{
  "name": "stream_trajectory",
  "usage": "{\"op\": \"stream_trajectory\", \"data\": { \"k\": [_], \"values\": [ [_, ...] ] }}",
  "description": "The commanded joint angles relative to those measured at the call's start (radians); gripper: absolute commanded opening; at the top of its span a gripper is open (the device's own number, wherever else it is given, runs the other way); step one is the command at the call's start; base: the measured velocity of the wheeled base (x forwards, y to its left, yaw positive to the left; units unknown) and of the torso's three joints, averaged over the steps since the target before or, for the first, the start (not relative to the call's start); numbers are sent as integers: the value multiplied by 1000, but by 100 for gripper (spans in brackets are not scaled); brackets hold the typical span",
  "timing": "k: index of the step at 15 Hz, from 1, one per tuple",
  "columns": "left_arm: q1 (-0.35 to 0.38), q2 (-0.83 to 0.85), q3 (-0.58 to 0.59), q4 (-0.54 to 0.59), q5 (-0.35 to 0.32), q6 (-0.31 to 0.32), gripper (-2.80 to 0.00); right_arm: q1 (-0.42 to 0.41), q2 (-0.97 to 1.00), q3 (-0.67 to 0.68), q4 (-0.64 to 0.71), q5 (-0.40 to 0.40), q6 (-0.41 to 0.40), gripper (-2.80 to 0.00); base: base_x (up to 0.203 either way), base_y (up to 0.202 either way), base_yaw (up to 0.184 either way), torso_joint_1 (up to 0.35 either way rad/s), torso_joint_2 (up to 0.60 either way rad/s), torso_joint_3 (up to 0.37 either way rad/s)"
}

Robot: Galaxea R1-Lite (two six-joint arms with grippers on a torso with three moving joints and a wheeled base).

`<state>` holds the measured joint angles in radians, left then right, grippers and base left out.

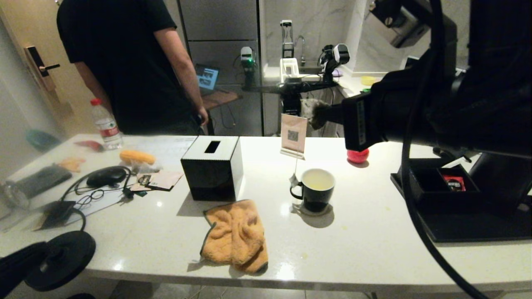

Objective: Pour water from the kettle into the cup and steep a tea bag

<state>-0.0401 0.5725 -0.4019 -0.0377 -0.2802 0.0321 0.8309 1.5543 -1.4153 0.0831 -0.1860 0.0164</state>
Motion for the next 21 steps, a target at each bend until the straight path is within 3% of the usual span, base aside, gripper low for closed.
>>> {"op": "stream_trajectory", "data": {
  "k": [1,9,13,17,18,21],
  "values": [
    [-54,220,-70,-37,-25,0,-280,1,12,-4,-6,-1,0,-280,0,0,0,0,0,0],
    [-474,612,-170,-297,-25,-8,-280,1,23,-10,-8,-3,0,-280,0,0,0,0,0,0],
    [-560,695,-186,-329,-27,-11,-280,-1,24,-10,-25,-3,-2,-280,0,0,0,0,0,0],
    [-572,728,-193,-329,-28,-9,-280,1,24,-10,-28,-1,-6,-280,0,0,0,0,0,0],
    [-572,733,-196,-330,-34,-9,0,1,24,-10,-28,2,-6,-280,0,0,0,0,0,0],
    [-578,758,-197,-376,-36,-9,0,1,26,-10,-28,0,-6,-280,0,0,0,0,0,0]
  ]
}}
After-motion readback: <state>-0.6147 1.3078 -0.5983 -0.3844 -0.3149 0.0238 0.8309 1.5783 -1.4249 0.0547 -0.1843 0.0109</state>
